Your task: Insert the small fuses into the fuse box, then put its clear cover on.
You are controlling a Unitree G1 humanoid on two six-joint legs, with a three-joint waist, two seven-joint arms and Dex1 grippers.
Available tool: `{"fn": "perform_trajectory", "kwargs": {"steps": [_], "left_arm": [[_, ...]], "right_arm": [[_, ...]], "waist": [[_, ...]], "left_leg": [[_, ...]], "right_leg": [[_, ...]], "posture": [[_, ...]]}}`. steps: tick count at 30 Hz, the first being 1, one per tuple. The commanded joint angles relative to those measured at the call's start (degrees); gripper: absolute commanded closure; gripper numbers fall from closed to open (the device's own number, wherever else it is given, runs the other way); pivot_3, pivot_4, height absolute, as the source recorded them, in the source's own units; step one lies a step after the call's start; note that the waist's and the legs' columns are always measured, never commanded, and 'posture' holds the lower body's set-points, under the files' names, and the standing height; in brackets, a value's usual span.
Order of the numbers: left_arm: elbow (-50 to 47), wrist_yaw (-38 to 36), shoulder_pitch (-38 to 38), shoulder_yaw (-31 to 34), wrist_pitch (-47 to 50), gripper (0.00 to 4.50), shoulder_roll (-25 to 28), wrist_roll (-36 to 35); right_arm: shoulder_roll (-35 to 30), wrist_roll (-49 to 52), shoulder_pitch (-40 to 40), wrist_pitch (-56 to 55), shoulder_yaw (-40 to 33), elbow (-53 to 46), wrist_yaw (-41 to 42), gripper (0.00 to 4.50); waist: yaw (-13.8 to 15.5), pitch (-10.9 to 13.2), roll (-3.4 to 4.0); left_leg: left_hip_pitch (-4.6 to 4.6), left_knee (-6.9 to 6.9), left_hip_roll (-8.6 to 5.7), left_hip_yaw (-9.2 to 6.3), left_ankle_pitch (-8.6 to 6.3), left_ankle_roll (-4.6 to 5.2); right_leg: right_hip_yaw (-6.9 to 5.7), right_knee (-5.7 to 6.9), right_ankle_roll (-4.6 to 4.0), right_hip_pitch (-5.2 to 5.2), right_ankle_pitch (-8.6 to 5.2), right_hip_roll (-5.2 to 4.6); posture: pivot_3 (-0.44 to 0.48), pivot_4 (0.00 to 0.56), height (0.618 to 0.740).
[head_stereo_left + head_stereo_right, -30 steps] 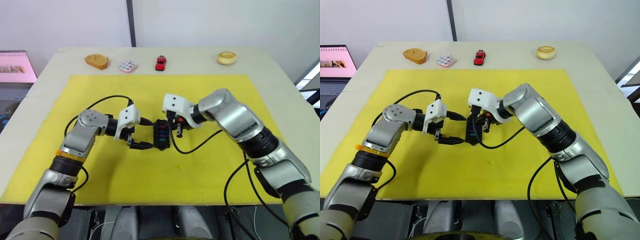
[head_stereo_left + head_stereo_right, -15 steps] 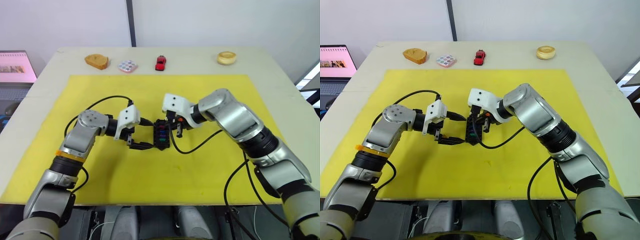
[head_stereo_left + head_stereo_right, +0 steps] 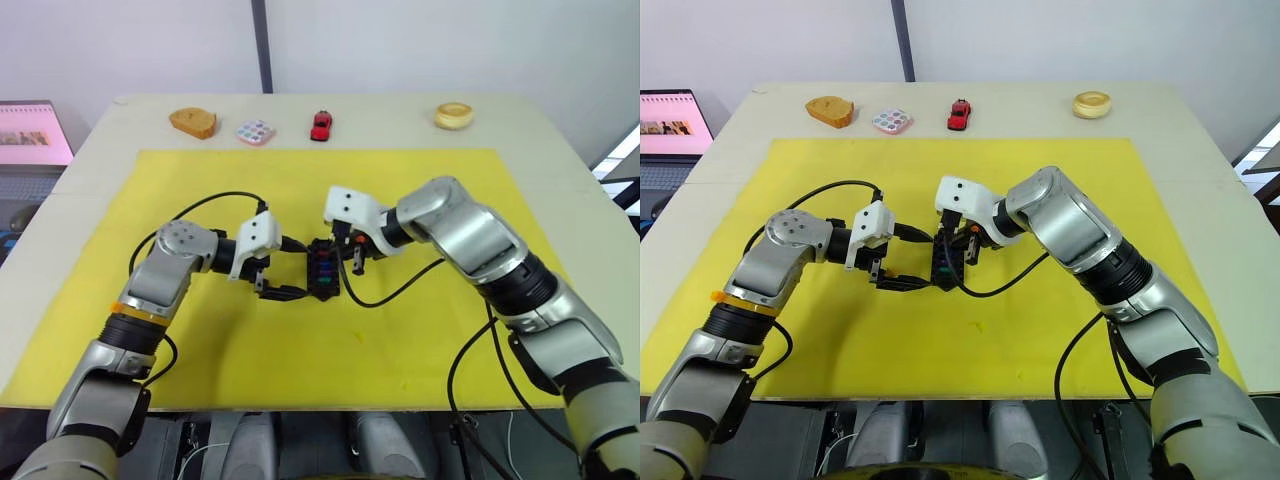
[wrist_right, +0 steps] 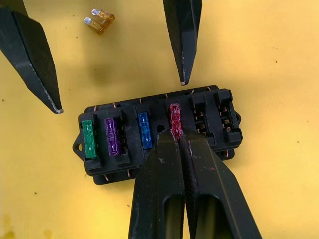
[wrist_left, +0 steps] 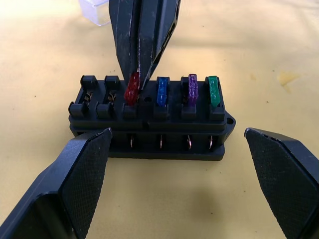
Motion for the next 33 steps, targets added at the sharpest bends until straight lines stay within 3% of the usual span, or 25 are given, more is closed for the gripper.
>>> {"fn": "perform_trajectory", "kwargs": {"steps": [1,33], "left_arm": [[-1.7,0.1,0.2,-0.1,-0.9,0.02,0.2,-0.2],[-2.5,0.5,1.1,0.0,-0.7,0.02,0.5,-0.2]], "right_arm": [[0.0,1.4,-2.2,1.4,-0.8,-1.2,0.5,4.5],[-1.1,0.2,-3.0,-3.8,1.9,3.6,0.6,4.5]], "waist": [[0.0,0.0,0.0],[0.0,0.0,0.01]], "left_leg": [[-0.03,0.0,0.0,0.0,0.0,0.0],[-0.5,0.01,0.0,0.0,0.0,0.0]], "right_leg": [[0.0,0.0,0.0,-0.03,0.0,0.0],[-0.01,0.0,0.0,-0.5,0.01,0.0]], "posture": [[0.0,0.15,0.74],[0.0,0.15,0.74]]}}
